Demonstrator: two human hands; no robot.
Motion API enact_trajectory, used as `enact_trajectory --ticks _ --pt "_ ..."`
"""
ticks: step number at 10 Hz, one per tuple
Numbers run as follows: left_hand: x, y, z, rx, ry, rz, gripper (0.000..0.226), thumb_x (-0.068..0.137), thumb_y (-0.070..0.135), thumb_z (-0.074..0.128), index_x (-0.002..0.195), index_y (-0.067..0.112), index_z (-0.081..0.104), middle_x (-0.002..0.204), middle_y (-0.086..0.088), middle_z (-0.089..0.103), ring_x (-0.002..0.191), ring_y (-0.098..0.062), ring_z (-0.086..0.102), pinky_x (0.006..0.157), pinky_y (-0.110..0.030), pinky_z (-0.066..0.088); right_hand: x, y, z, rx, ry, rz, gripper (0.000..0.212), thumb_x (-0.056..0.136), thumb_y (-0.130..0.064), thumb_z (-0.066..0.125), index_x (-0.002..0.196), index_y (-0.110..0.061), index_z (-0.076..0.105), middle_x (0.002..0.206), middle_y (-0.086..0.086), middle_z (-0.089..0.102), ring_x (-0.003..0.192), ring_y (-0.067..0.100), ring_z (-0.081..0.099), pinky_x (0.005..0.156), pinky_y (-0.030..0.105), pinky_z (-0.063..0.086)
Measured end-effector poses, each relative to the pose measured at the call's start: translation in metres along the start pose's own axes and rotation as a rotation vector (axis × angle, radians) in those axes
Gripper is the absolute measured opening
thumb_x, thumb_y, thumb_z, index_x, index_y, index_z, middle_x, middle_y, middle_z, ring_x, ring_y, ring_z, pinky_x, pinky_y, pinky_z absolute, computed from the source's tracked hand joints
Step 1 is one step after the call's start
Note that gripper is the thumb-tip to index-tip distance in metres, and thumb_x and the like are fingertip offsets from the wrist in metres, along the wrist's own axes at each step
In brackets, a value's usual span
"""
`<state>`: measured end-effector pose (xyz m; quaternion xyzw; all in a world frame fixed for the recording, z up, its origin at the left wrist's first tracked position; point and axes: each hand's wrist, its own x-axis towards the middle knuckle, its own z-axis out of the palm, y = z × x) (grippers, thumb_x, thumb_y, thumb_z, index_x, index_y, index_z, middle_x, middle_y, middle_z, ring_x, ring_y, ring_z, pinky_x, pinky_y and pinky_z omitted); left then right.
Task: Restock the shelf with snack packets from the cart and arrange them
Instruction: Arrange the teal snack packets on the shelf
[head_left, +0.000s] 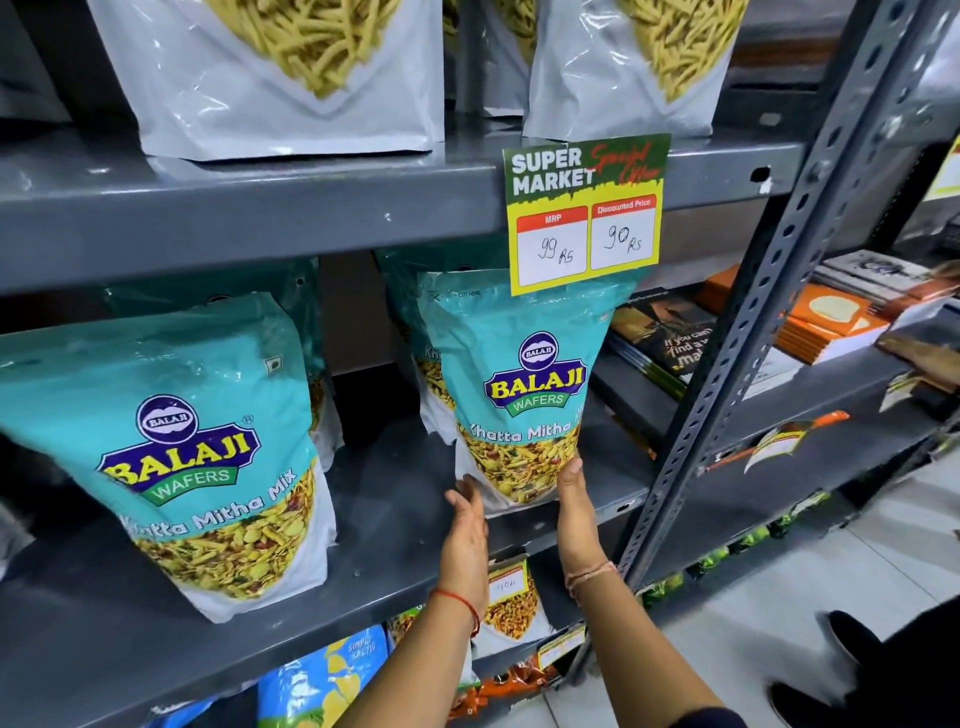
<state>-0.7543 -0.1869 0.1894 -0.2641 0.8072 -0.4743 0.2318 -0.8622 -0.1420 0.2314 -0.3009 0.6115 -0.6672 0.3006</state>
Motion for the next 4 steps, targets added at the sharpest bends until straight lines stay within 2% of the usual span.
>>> enact_trajectory --ticks 1,2,3,4 --pt "-0.001 0.003 0.001 0.050 -0.033 0.003 0.072 0.090 0.052 0.039 0.140 0.004 0.020 0.150 -0.025 0.019 0.135 -0.048 0.012 0.092 -0.060 0.030 -0.001 -0.001 0.001 -0.003 0.007 0.020 0.112 0.050 -0.094 0.030 0.139 -0.026 0.028 0.131 -0.010 0.047 0.116 -0.002 0.045 0.099 0.018 0.031" --pt "-0.004 0.002 0.001 0.146 -0.033 0.007 0.075 0.086 0.056 0.045 0.140 0.008 0.024 0.150 -0.023 0.022 0.134 -0.049 0.014 0.074 -0.069 0.026 -0.003 -0.001 0.002 -0.018 0.011 0.031 0.111 0.050 -0.094 0.029 0.139 -0.028 0.027 0.133 -0.009 0.046 0.121 0.007 0.042 0.100 0.025 0.029" --pt "-0.003 -0.003 -0.003 0.168 -0.051 -0.008 0.076 0.085 0.058 0.044 0.140 0.009 0.025 0.149 -0.023 0.023 0.133 -0.050 0.015 0.072 -0.069 0.025 -0.004 -0.001 0.001 -0.054 0.012 0.034 0.101 0.057 -0.091 0.027 0.139 -0.031 0.026 0.132 -0.009 0.045 0.122 0.009 0.041 0.099 0.024 0.029" --pt "-0.007 -0.007 -0.006 0.170 -0.009 0.029 0.074 0.090 0.057 0.033 0.141 0.006 0.021 0.151 -0.023 0.018 0.132 -0.051 0.015 0.087 -0.061 0.028 -0.006 -0.001 0.004 -0.080 0.013 0.049 0.077 0.077 -0.070 0.025 0.142 -0.030 0.016 0.145 -0.009 0.031 0.136 0.015 0.028 0.105 0.025 0.022"
